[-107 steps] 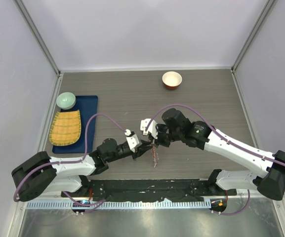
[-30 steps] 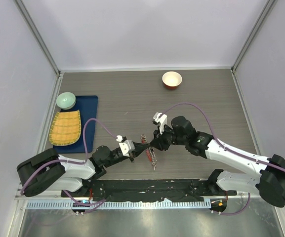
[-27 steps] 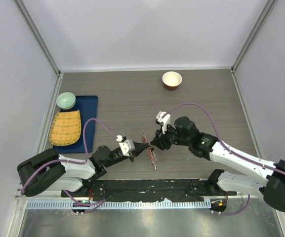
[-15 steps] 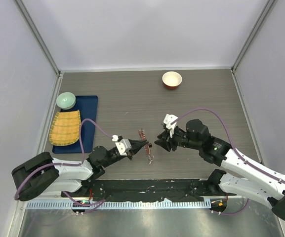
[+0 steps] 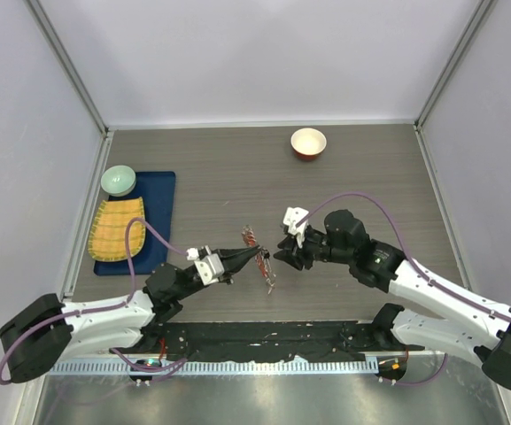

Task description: Put the keys on the keyring

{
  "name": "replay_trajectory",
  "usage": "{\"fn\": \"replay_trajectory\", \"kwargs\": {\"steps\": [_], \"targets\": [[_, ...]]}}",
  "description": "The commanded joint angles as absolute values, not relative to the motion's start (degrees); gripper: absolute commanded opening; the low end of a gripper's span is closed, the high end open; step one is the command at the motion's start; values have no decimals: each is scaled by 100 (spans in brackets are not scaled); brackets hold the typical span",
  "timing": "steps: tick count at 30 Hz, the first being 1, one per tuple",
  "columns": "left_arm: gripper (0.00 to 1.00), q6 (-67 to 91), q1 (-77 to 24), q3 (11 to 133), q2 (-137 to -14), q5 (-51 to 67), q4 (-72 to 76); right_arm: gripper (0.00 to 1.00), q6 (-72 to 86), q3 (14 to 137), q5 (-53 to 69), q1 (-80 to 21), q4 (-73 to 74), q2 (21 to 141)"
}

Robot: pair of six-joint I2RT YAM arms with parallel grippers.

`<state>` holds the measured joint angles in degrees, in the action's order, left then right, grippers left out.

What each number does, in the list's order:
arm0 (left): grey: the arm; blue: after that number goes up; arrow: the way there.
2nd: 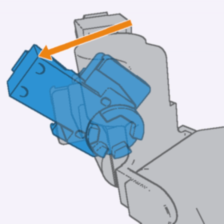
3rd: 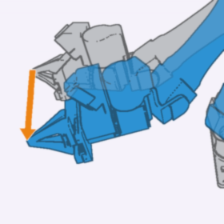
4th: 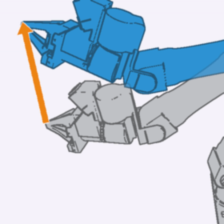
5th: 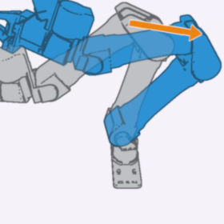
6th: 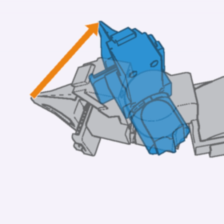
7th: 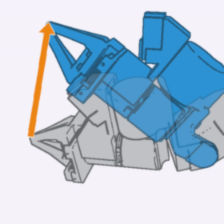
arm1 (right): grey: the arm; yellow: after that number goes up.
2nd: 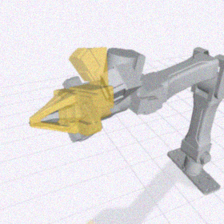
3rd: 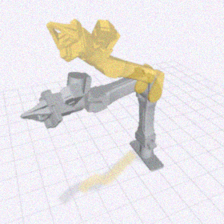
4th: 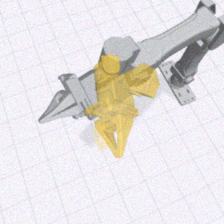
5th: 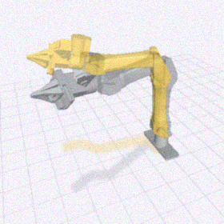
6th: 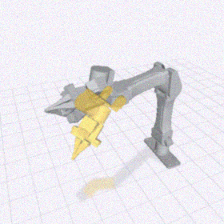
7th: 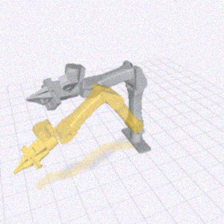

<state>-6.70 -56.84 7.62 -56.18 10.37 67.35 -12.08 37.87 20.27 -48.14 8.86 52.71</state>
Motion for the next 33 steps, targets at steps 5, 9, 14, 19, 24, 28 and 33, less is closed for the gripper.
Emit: {"fn": "replay_trajectory", "kwargs": {"steps": [5,9,14,19,24,28,33], "targets": [[0,-1283,-5660,1152,-5010,607,5941,44,-766,4544,1546,-4808,818,5177],[0,-1240,-5660,1134,-5080,554,5941,53,-221,4430,1986,-4808,335,5115],[0,-1239,-5660,1151,-5194,492,6100,58,324,4289,2144,-4799,106,5335],[0,-1204,-5660,1116,-5107,387,6100,53,694,4035,2127,-4808,26,5537],[0,-1134,-5660,1063,-5010,351,6100,47,993,3832,2337,-4808,-430,5773],[0,-1072,-5660,1055,-4983,360,6100,42,1099,3771,2400,-4808,-694,5976],[0,-1020,-5660,1002,-4975,396,6100,36,1178,3823,2417,-4808,-949,6143]]}}
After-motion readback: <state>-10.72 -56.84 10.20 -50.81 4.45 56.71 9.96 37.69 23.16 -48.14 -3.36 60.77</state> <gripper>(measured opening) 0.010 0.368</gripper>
